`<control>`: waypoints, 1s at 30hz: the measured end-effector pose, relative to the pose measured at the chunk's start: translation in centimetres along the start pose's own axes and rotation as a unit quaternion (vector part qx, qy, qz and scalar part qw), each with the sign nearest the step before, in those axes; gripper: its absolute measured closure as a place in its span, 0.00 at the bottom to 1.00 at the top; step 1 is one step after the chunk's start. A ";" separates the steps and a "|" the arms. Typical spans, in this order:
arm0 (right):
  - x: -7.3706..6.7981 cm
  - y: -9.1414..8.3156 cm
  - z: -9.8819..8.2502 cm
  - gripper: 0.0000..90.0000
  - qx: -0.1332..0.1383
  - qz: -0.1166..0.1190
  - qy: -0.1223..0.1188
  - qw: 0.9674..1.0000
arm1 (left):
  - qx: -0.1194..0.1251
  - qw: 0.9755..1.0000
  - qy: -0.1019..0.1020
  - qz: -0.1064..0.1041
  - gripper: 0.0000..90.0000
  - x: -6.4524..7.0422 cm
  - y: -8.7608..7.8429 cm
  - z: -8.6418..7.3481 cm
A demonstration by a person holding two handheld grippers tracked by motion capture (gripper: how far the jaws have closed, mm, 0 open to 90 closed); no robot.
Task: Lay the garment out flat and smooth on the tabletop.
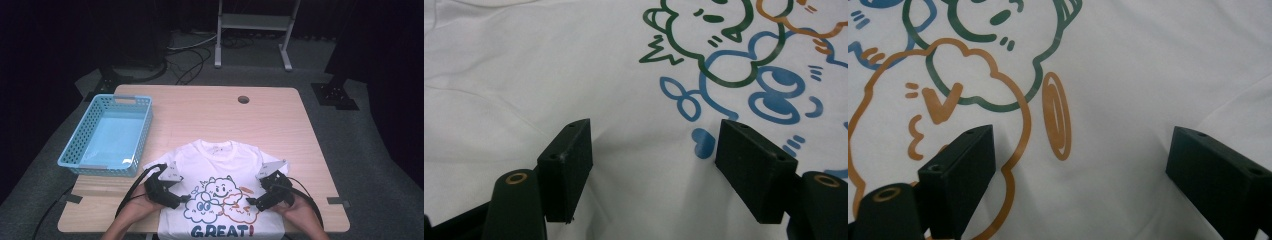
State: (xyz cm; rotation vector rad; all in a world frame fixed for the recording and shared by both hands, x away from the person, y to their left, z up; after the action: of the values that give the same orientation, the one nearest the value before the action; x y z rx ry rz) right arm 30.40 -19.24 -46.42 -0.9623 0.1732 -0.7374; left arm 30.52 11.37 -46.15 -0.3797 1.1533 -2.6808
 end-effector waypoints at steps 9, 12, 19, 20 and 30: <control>2.4 1.5 1.4 0.13 -0.004 -0.020 0.024 1.000 | 0.002 1.000 -0.018 0.015 0.33 -3.4 1.0 1.9; 3.5 2.1 1.7 0.13 0.001 -0.028 0.040 0.999 | -0.003 0.999 -0.025 0.020 0.33 -4.8 1.2 2.7; 5.9 3.6 3.0 0.13 -0.001 -0.040 0.054 0.998 | -0.007 0.999 -0.036 0.030 0.33 -7.9 1.6 4.0; 6.2 3.8 3.3 0.13 -0.003 -0.041 0.056 0.998 | -0.008 0.999 -0.039 0.033 0.33 -8.4 1.6 4.2; 9.6 6.2 5.5 0.13 0.002 -0.057 0.080 0.995 | -0.007 0.997 -0.057 0.047 0.34 -12.6 2.0 5.7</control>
State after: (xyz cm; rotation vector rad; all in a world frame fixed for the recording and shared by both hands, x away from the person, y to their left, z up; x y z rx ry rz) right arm 43.09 -19.42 -46.46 -0.9140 0.2583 -0.9206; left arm 44.41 9.63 -45.78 -0.4632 1.1287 -2.5357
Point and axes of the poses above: each handheld gripper's, and its own axes: y roughly forward along the jaws, z roughly out of its top, x roughly to its right, the point moved 4 cm from there along y, roughly forward along the jaws, and after that the axes turned 13 degrees about -z, right-handed, at the moved point
